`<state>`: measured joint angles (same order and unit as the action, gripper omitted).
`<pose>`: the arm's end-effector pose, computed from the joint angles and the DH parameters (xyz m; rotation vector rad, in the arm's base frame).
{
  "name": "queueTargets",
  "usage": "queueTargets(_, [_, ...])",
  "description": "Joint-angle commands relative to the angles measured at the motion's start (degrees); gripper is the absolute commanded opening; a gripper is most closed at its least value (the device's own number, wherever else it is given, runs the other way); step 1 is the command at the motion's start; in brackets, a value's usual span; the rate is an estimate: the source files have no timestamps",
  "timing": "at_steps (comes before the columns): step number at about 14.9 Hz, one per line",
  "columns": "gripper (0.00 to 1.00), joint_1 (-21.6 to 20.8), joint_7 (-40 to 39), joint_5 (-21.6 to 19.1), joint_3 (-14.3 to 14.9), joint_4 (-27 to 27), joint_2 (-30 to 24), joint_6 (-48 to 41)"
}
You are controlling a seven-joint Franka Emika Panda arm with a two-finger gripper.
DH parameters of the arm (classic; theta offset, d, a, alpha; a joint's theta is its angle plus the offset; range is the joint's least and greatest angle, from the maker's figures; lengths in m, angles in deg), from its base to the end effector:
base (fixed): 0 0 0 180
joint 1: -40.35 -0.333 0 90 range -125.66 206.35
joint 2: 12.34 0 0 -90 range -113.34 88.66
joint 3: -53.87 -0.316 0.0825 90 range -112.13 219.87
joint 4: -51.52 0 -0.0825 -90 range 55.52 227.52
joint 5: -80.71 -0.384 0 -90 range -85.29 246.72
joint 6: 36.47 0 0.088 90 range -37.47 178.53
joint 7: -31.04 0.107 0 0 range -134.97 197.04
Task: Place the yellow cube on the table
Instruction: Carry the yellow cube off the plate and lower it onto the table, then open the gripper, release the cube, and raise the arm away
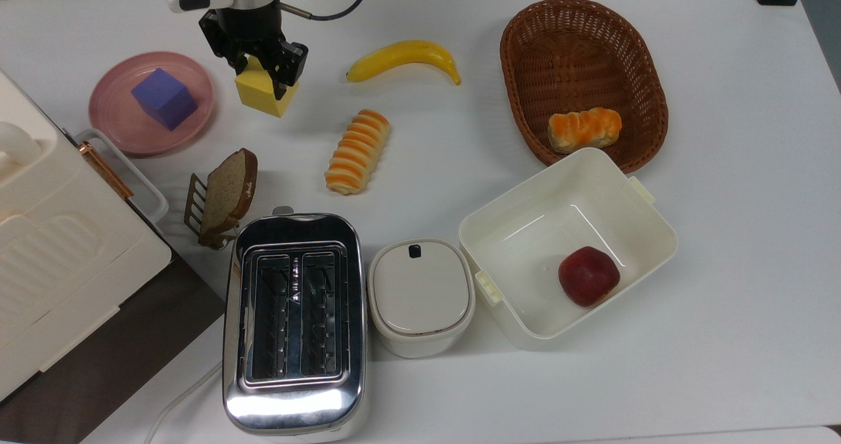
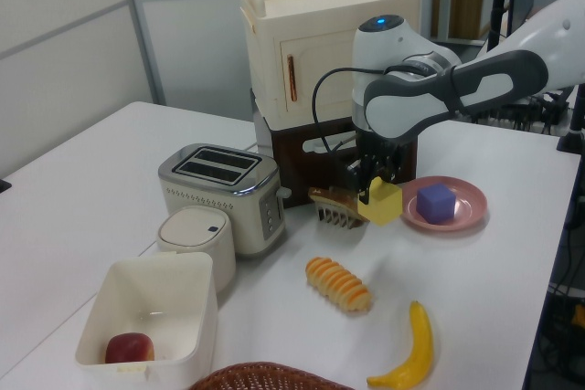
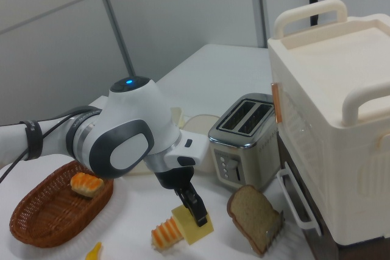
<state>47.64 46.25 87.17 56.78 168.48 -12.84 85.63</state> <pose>0.5488 -0.1038 0.4549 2.9869 -0.5872 0.1563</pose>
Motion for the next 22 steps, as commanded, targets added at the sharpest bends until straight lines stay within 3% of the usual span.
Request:
queueTargets(1, [1.0, -0.17, 2.71, 1.46, 0.07, 0.11, -0.47, -0.46])
queueTargets(9, [1.0, 1.14, 2.72, 2.07, 0.51, 0.02, 0.06, -0.46])
queueTargets(12, [1.0, 8.59, 2.89, 1.98, 0.43, 0.55, 0.06, -0.64])
queueTargets(15, [1.0, 13.44, 2.46, 1.98, 1.65, 0.29, 0.24, -0.03])
queueTargets(18, [1.0, 13.63, 2.19, 3.56, 4.11, 0.11, 1.12, 0.76])
queueTargets(22, [1.0, 12.75, 0.35, 4.7, 4.12, -1.81, -0.28, -0.45])
